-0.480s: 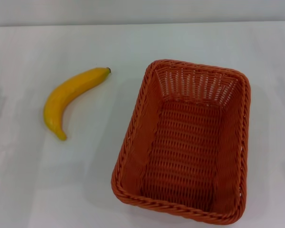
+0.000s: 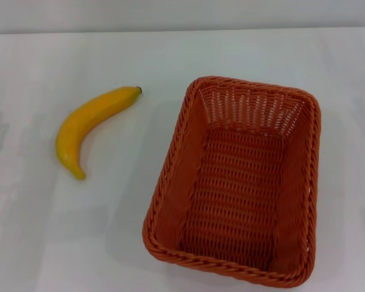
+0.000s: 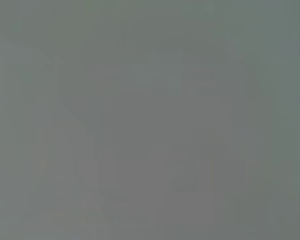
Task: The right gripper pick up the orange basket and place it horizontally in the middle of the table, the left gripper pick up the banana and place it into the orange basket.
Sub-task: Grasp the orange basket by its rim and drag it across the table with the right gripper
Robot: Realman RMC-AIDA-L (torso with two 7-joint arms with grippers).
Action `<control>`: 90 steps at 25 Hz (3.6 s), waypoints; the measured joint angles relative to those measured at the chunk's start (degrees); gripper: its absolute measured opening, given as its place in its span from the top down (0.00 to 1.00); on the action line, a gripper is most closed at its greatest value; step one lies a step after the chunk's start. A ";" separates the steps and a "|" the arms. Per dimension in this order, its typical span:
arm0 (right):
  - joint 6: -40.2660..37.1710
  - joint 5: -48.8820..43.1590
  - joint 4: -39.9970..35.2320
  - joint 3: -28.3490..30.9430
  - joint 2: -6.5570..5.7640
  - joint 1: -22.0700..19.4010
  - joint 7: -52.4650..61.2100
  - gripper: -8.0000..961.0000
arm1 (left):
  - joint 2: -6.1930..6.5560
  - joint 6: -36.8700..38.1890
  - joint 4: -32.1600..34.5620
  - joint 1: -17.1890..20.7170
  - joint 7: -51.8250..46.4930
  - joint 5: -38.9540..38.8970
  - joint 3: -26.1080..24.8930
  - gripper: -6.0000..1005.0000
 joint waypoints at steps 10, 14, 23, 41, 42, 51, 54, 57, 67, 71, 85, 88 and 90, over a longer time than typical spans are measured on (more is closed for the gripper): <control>-0.06 0.00 -0.03 -0.03 0.00 0.05 0.20 0.20 | 0.00 0.00 0.00 0.00 0.05 0.16 0.01 0.11; -0.16 -0.51 -2.12 -1.24 -0.22 0.46 7.83 0.20 | 0.00 0.00 0.02 0.00 0.05 0.26 0.05 0.11; 2.08 -2.07 -9.44 -21.95 -10.45 4.23 55.06 0.20 | -0.07 0.00 0.09 0.01 -0.18 0.42 0.18 0.11; -14.31 -50.12 -16.64 -29.43 -24.04 27.52 91.43 0.20 | 0.00 -0.54 0.09 -1.83 -0.30 0.61 1.00 0.11; -15.10 -52.63 -17.56 -29.58 -23.84 28.59 92.47 0.20 | 0.00 -0.60 0.09 -1.94 -0.30 0.61 0.99 0.11; -19.23 -64.78 -25.39 -35.46 -20.58 35.34 98.34 0.20 | 0.00 -0.76 -0.39 -3.01 -0.19 0.68 1.76 0.11; -19.30 -67.19 -28.49 -35.59 -19.34 36.55 98.52 0.20 | 0.00 -0.76 -0.47 -3.01 -0.22 0.68 1.77 0.11; -19.03 -68.03 -31.53 -35.96 -18.22 37.14 98.54 0.20 | -0.06 -0.76 -0.47 -2.96 -0.21 0.68 1.77 0.11; -12.10 -76.07 -37.74 -38.56 -12.85 40.25 97.80 0.20 | -0.09 -0.72 -0.43 -2.47 -0.15 0.68 1.84 0.11; -8.20 -82.42 -38.55 -41.11 -9.06 41.52 97.71 0.20 | -0.13 -0.70 -0.40 -2.50 -0.12 0.68 2.11 0.11; 2.27 -91.77 -38.99 -44.83 -3.30 45.64 97.31 0.19 | -0.20 -0.77 -0.47 -2.79 0.00 0.68 3.01 0.11; 5.01 -92.01 -38.94 -45.84 -3.36 45.64 97.29 0.19 | -0.19 -0.79 -0.48 -2.66 0.01 0.68 3.05 0.11; 7.55 -92.83 -38.92 -46.66 -3.35 45.28 97.27 0.19 | -0.18 -0.80 -0.49 -2.53 0.02 0.68 3.09 0.11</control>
